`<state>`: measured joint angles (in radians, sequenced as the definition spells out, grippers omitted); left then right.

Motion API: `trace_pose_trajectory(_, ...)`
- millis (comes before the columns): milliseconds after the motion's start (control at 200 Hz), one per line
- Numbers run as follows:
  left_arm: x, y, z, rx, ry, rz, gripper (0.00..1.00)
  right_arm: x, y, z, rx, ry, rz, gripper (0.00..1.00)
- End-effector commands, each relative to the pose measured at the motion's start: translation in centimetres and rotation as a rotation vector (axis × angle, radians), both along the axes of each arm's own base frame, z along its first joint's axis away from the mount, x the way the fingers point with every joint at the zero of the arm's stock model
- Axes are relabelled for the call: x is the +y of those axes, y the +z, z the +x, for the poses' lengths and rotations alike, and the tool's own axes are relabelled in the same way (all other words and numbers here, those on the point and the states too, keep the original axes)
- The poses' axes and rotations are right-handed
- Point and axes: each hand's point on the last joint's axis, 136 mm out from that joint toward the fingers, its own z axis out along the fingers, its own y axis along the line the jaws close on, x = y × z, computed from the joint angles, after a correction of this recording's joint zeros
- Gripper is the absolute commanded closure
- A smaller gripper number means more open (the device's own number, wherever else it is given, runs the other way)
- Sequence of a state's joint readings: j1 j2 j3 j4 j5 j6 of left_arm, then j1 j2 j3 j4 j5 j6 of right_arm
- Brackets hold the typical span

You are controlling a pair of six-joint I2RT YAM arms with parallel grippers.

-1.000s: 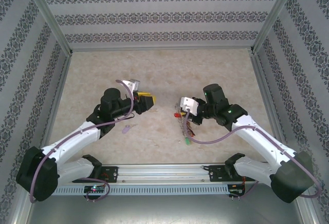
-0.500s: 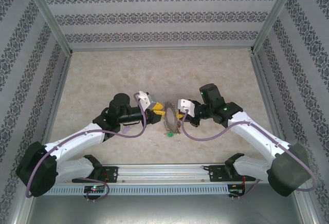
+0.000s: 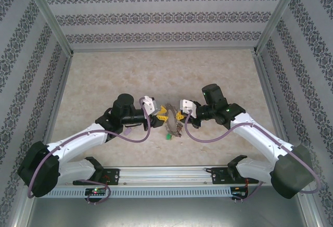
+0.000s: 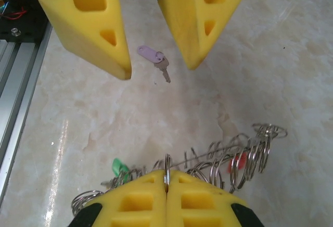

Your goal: Put the keys on the keyring

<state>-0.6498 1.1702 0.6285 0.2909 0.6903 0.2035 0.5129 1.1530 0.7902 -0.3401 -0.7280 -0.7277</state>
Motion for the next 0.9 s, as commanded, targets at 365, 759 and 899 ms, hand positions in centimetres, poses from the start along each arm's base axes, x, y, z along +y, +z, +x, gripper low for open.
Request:
trace_pose_trajectory(365, -2.9, -0.6, -0.4, -0.038, -0.134, 0.051, 0.66, 1.0, 2.1, 0.5, -0.038, 0.028, 0.087, 1.0)
trace_pose_trajectory(759, -3.6, -1.6, 0.1, -0.034, -0.162, 0.091, 0.73, 1.2, 1.8, 0.5, -0.024, 0.035, 0.089, 1.0)
trace_pose_trajectory(899, -3.6, -1.8, 0.1, -0.034, -0.165, 0.104, 0.81, 1.1, 1.7, 0.4, -0.024, 0.035, 0.086, 1.0)
